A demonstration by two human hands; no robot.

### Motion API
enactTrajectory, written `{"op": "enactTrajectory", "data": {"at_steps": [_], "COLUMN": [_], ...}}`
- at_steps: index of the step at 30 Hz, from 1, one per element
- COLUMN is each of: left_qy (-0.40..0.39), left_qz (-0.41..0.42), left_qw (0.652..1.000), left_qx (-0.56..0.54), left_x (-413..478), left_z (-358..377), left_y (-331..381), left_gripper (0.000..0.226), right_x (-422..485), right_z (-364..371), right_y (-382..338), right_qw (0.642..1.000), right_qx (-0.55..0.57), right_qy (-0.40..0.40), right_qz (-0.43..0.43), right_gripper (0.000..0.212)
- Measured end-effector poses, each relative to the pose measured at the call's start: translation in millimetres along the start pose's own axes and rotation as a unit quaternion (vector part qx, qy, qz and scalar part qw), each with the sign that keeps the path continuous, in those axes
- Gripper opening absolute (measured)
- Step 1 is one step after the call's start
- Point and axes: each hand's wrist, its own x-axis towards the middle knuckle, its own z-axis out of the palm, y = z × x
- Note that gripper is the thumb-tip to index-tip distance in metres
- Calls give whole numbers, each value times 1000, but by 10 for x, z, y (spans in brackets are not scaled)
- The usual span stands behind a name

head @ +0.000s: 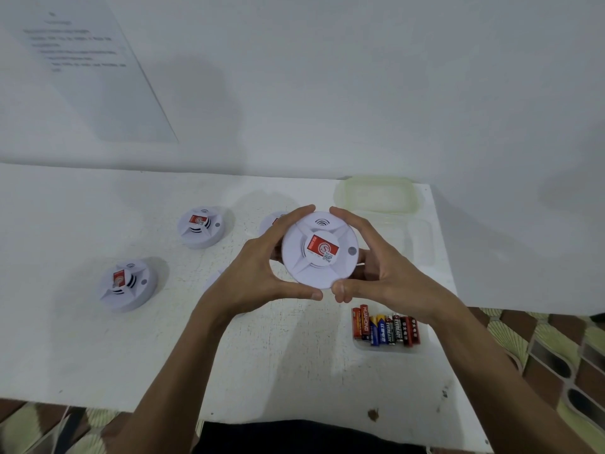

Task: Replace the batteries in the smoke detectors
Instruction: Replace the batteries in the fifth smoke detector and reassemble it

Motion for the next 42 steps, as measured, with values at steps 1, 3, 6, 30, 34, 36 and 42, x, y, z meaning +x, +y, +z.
{"op": "enactTrajectory", "data": {"at_steps": [1,3,6,30,34,36,42], "left_qy": [0,2,3,5,6,7,5], "left_qz": [0,-4,-5,-4,-6,-7,-10], "left_qw": [1000,1000,1000,1000,1000,1000,1000], "left_qx": [0,1,4,4,0,2,6], "left_x": [-1,-1,-4,-16,-14,-11,-6], "left_z": [4,8,10,15,15,12,17], "left_y": [-5,-9,-14,-18,-11,-5,-15], "left_gripper": [95,94,94,95,94,94,94], "right_x": [-5,-11,-17,-27,-29,-30,-20], "right_z": [3,6,7,11,10,10,13], "right_y": [3,7,8,-4,-5,-8,-1], "right_qw": [1000,1000,1000,1000,1000,1000,1000], "right_qx": [0,5,5,-3,3,2,-2], "right_qy": [0,0,-1,-4,-4,-3,1], "right_qz": [0,1,1,1,1,-1,4], "right_gripper": [89,89,89,88,88,88,89]}}
